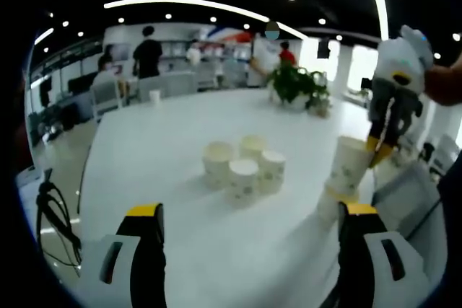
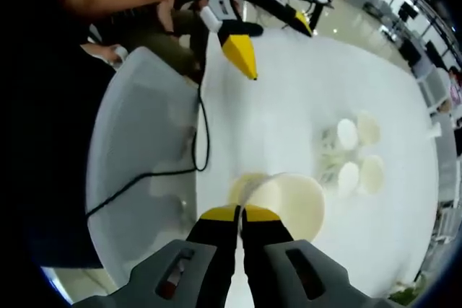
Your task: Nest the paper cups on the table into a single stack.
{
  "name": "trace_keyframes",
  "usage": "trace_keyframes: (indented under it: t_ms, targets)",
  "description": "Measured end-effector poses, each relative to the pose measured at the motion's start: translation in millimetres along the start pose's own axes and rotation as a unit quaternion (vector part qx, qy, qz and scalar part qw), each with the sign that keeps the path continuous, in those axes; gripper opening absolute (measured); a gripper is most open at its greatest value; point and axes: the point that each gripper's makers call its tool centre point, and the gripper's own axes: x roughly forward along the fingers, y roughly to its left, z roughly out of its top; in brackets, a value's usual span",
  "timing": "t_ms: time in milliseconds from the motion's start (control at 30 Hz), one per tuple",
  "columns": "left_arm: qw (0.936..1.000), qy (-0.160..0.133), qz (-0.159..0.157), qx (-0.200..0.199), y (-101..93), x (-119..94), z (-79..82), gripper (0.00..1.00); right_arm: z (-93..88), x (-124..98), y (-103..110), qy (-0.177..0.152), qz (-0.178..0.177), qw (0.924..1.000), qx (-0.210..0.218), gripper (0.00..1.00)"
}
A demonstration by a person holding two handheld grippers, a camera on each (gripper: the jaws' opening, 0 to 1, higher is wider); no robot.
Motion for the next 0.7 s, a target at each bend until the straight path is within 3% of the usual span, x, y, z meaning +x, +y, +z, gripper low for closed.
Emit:
trace_keyframes:
  t_ms: [267, 700]
  targets:
    - [1.0000, 0.001, 0.002, 0.000, -0.7, -2.0, -0.9, 0.98, -10.7, 17.5, -0.8, 0.002, 0.000, 0.9999, 0.010, 0.00]
    - [1.0000, 0.005, 0.005, 0.005, -1.5, -4.1, -2.1, 0.98, -7.9, 33.5, -6.3, -0.015, -0.014, 0.9994, 0.028, 0.00]
